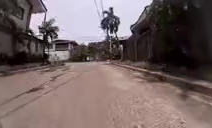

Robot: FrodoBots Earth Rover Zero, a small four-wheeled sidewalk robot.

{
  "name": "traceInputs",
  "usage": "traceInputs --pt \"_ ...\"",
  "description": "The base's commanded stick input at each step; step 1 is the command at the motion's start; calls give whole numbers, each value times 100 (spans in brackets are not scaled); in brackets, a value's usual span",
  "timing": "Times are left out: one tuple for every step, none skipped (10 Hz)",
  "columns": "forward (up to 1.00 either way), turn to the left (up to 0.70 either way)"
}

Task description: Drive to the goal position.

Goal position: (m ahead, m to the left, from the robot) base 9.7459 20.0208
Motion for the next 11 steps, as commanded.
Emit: traceInputs --pt "100 3" --pt "100 3" --pt "100 3" --pt "100 3" --pt "100 3" --pt "100 3" --pt "100 3" --pt "100 3" --pt "100 3" --pt "100 3" --pt "100 3"
